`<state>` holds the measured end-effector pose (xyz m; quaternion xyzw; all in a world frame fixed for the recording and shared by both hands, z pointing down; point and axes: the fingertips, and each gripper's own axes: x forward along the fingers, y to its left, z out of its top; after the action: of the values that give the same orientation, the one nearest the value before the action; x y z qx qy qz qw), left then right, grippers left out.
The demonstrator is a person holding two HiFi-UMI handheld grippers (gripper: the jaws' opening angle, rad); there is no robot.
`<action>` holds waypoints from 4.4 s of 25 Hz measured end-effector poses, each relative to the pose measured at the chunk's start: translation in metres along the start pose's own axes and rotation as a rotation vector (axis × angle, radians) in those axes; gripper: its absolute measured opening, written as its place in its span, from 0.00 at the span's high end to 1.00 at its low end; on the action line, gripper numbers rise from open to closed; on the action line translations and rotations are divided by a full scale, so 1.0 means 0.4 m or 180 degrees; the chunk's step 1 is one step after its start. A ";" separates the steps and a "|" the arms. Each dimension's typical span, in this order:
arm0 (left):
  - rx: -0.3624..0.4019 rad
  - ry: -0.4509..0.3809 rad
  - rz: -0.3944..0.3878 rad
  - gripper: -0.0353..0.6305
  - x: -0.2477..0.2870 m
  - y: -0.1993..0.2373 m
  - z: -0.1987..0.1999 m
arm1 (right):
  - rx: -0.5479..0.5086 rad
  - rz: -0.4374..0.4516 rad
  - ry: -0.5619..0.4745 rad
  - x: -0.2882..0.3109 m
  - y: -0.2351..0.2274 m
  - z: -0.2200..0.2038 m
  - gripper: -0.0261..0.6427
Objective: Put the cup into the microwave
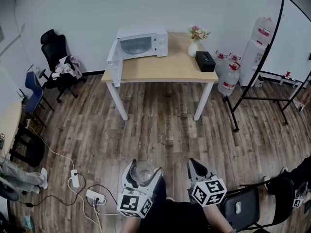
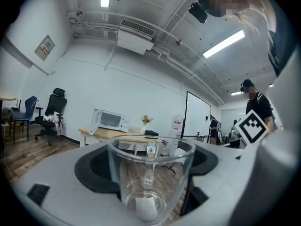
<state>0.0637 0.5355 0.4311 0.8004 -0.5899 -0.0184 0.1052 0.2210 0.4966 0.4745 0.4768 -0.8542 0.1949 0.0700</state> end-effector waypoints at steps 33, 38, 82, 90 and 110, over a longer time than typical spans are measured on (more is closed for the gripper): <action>-0.0013 -0.0070 -0.0121 0.34 0.468 0.284 0.139 | 0.0094 -0.0084 0.0120 0.478 -0.119 0.201 0.97; -0.0010 -0.0085 -0.0136 0.34 0.523 0.339 0.150 | 0.0116 -0.0100 0.0110 0.552 -0.122 0.216 0.97; -0.0035 -0.0035 -0.0020 0.34 0.752 0.533 0.174 | 0.0148 -0.0028 0.0229 0.848 -0.171 0.283 0.97; -0.0048 -0.0061 0.0058 0.34 0.883 0.569 0.197 | 0.0147 0.0033 0.0269 0.960 -0.241 0.336 0.97; -0.0080 -0.0114 0.0266 0.34 1.155 0.640 0.238 | 0.0090 0.0250 0.0345 1.212 -0.390 0.456 0.97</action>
<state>-0.0518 0.0113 0.4304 0.7732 -0.6244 -0.0357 0.1053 0.1049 -0.0311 0.4974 0.4327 -0.8644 0.2351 0.1016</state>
